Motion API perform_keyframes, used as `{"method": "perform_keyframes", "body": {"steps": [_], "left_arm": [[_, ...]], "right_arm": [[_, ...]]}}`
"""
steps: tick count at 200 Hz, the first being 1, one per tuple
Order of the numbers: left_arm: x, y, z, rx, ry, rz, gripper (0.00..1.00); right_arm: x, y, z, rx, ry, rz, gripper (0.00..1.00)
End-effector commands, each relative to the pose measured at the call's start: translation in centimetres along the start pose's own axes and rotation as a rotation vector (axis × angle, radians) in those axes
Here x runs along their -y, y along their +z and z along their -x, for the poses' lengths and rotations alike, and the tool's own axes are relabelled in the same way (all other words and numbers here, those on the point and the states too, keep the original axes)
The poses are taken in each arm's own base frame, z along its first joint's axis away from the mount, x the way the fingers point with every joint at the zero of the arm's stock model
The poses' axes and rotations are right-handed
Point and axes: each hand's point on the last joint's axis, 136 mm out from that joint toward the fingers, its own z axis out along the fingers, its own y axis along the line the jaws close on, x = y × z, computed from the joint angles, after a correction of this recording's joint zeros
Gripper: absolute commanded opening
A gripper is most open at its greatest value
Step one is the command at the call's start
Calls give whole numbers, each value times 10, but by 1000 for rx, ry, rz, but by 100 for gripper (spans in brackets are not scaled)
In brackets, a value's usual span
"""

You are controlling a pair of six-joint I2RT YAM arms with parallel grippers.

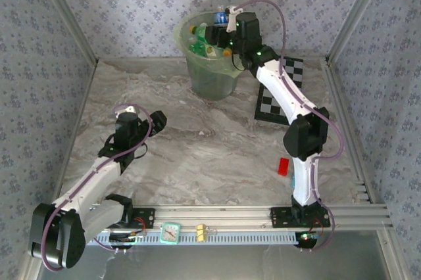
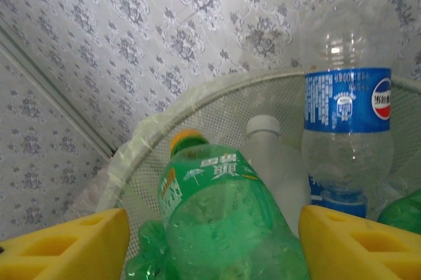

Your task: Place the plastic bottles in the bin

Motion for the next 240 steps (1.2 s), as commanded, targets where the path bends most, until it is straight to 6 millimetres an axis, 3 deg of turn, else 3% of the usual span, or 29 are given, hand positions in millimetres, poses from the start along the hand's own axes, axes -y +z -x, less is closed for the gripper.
{"method": "perform_keyframes", "body": {"steps": [1,76,109,169,183,188,205,240], "left_arm": [[13,-4,15,38,15,-23,100],[9,-10,17,52,22,-6,100],[6,-12,17,60,24,7,100],[-3,-17,28,97,66,63,100],[-7,-18,34,113,79,85,100],[-8,-19,36,119,84,95,100],[-16,-22,48,152,101,131,100],[-35,-31,77,236,174,237,100]], "right_arm": [[-13,0,4,19,13,45,69],[-40,24,12,36,58,159,67],[-42,18,24,55,43,159,69],[-44,-38,66,129,-62,110,86],[-40,-54,71,137,-89,85,99],[-39,-61,72,140,-99,78,100],[-30,-80,66,129,-126,41,100],[3,-120,31,80,-168,-87,100]]}}
